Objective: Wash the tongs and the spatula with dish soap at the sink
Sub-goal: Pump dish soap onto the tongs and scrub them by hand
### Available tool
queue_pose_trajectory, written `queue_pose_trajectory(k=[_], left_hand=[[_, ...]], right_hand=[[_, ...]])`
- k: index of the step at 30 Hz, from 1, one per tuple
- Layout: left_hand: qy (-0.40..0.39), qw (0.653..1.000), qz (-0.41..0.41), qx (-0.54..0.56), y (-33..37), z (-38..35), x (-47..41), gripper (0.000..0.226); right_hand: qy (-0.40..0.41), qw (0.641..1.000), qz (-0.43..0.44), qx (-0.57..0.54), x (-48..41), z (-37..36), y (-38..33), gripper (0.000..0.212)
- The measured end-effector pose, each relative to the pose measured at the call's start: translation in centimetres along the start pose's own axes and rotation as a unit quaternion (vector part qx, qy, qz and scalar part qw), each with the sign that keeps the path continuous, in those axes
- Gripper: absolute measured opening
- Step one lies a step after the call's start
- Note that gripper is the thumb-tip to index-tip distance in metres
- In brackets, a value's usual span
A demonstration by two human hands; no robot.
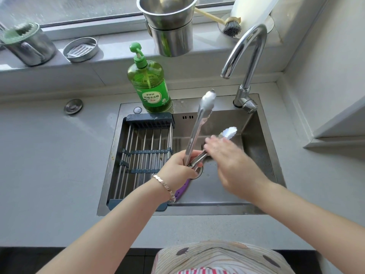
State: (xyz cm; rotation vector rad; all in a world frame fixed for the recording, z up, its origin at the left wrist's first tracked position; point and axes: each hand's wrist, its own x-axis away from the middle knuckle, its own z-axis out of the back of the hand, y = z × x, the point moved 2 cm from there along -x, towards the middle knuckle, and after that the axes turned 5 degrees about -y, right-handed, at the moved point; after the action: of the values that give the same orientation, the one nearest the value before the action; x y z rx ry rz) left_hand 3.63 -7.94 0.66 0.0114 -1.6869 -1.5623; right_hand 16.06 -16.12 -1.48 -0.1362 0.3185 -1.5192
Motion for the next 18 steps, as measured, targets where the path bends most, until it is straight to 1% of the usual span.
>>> queue_pose_trajectory(k=[2, 3, 4, 6, 7, 8, 11, 12, 15, 16, 18], left_hand=[[0.0, 1.0, 0.0, -0.009, 0.1, -0.1, 0.0, 0.034], [0.001, 1.0, 0.0, -0.01, 0.0, -0.1, 0.1, 0.03], [0.004, 1.0, 0.001, -0.004, -0.1, -0.1, 0.1, 0.03], [0.01, 1.0, 0.012, 0.015, -0.3, 0.0, 0.0, 0.044], [0.013, 1.0, 0.014, 0.02, -0.3, 0.0, 0.0, 0.047], [0.014, 1.0, 0.013, 0.021, -0.3, 0.0, 0.1, 0.046], [0.013, 1.0, 0.0, 0.022, 0.1, -0.2, 0.2, 0.033], [0.016, 0.999, 0.002, 0.028, 0.0, -0.2, 0.2, 0.034], [0.02, 0.998, 0.015, 0.061, -0.1, -0.1, 0.2, 0.05], [0.019, 0.997, 0.014, 0.067, -0.1, -0.1, 0.2, 0.051], [0.023, 0.998, 0.004, 0.057, 0.0, -0.1, 0.1, 0.043]], right_hand=[[-0.013, 0.998, 0.057, 0.005, 0.7, -0.4, -1.7, 0.055], [-0.018, 0.997, 0.07, 0.007, 0.8, -0.5, -1.7, 0.055], [-0.018, 0.998, 0.062, 0.009, 0.5, -0.3, -1.1, 0.055], [-0.005, 1.0, 0.013, 0.005, -0.1, 0.1, 0.4, 0.056], [0.003, 1.0, 0.0, 0.0, -0.2, 0.2, 0.6, 0.056], [0.007, 1.0, 0.006, 0.0, -0.3, 0.2, 0.2, 0.056], [0.005, 0.997, 0.07, 0.014, 0.4, -0.5, -2.0, 0.055], [0.004, 0.997, 0.074, 0.012, 0.3, -0.5, -1.8, 0.056], [0.016, 1.0, 0.006, 0.009, -0.6, 0.1, 0.0, 0.058], [0.024, 1.0, -0.001, 0.008, -0.7, 0.1, 0.0, 0.058], [0.019, 0.999, 0.036, -0.001, -0.5, -0.2, -1.4, 0.057]])
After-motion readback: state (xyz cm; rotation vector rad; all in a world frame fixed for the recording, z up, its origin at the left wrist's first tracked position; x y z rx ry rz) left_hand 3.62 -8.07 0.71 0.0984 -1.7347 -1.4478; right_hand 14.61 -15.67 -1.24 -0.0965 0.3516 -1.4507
